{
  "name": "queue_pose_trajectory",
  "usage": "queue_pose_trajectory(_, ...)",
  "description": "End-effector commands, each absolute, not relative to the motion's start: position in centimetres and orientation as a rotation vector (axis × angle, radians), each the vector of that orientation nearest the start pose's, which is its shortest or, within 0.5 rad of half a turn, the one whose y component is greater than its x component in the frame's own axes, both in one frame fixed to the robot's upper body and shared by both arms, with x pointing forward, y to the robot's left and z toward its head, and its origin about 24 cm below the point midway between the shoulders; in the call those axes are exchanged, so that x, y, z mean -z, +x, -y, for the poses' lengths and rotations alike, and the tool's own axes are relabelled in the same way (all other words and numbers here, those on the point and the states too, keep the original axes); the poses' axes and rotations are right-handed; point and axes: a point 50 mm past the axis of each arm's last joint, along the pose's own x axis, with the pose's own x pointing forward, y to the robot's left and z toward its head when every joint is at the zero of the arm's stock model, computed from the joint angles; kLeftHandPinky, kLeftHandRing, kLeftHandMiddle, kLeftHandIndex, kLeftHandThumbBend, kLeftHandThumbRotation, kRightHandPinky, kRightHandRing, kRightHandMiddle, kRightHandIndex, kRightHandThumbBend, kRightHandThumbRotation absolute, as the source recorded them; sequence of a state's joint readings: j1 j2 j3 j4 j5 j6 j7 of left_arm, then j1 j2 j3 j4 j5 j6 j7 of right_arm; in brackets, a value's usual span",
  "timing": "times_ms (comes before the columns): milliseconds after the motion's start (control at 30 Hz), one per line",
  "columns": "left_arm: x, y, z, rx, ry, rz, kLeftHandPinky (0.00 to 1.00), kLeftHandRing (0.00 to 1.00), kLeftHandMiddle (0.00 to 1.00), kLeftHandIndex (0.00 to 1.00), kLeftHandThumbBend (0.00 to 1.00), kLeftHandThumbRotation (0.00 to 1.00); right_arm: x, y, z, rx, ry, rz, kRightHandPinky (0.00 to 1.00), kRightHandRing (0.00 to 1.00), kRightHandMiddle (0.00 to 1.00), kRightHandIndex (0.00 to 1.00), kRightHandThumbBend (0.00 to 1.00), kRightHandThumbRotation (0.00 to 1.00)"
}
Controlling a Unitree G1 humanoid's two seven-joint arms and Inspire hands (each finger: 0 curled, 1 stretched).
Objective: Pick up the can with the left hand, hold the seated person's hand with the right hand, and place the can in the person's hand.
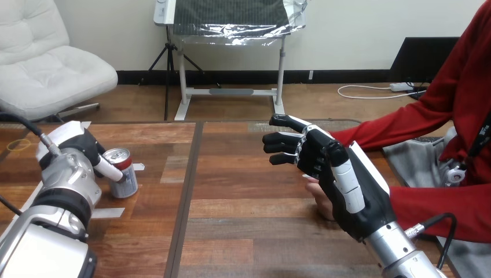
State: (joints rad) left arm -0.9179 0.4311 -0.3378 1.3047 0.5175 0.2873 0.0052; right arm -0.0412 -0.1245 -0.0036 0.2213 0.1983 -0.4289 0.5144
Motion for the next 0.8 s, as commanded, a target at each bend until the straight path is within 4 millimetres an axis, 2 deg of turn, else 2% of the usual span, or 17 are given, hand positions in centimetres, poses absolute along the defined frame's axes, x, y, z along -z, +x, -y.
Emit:
queue_pose_trajectory(0,-8.78,38.45,-25.83,-0.132,1.191,-0.576,0.42,0.58,0.68,0.64,0.76,0.06,-6.71,26.17,15.32,-0.481,-0.024,0.367,0.72,0.76,0.76,0.83,0.8,1.0)
queue_pose_trajectory(167,-8.83,38.47,-25.81,-0.127,1.193,-0.593,0.47,0.63,0.73,0.7,0.76,0.1,-6.7,26.18,15.31,-0.485,-0.019,0.365,0.72,0.76,0.76,0.83,0.8,1.0)
queue_pose_trajectory(433,-8.82,38.45,-25.83,-0.123,1.194,-0.602,0.49,0.66,0.76,0.76,0.77,0.13,-6.71,26.14,15.32,-0.48,-0.024,0.363,0.72,0.76,0.76,0.83,0.81,1.0)
queue_pose_trajectory(767,-8.9,38.5,-25.72,-0.125,1.19,-0.603,0.47,0.66,0.75,0.75,0.79,0.17,-6.71,26.12,15.32,-0.479,-0.021,0.358,0.72,0.76,0.76,0.83,0.81,1.0)
